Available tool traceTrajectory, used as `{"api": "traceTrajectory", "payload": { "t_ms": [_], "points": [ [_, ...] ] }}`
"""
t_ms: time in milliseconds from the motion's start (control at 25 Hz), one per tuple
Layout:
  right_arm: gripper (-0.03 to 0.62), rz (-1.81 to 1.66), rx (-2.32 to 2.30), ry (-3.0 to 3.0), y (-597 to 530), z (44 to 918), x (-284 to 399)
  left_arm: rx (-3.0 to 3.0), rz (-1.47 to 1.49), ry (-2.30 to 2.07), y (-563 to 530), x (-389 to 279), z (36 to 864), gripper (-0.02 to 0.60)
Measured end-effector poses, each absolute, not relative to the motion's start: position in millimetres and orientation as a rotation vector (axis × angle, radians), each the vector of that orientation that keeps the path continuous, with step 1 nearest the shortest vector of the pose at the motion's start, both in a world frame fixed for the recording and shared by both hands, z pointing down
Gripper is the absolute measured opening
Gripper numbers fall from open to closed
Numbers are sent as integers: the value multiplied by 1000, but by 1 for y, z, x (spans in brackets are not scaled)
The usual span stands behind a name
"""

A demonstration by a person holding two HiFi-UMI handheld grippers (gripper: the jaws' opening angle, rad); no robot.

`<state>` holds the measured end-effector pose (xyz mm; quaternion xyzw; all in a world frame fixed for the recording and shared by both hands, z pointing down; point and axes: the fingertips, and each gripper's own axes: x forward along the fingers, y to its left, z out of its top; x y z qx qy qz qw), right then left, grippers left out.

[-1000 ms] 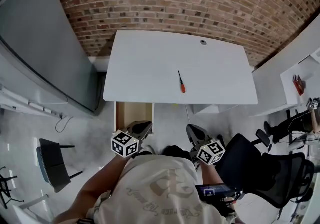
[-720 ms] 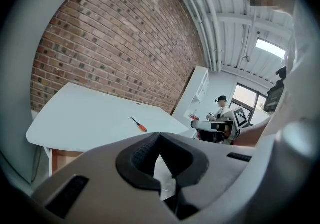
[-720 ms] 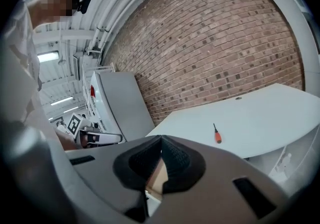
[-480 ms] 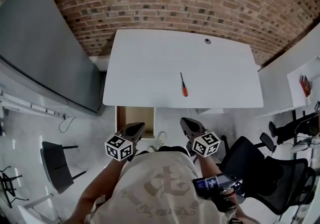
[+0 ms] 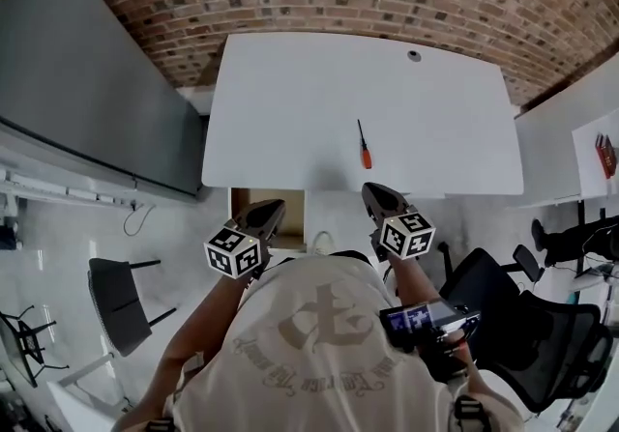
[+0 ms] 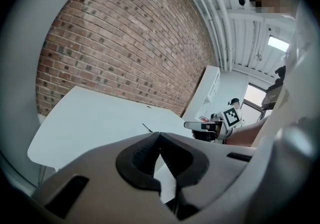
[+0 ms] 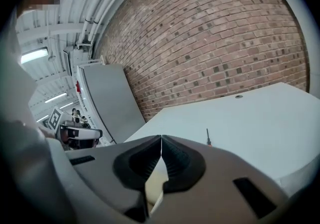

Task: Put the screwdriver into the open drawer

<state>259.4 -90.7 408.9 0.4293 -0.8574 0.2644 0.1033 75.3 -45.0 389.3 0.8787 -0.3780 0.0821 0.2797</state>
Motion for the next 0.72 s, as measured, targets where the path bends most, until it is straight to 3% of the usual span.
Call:
{"api": "traceTrajectory", "payload": {
  "t_ms": [720],
  "points": [
    [23,765,1133,-2266,-162,483,284,2253,259,-1056,-77,94,415,20]
  ]
}}
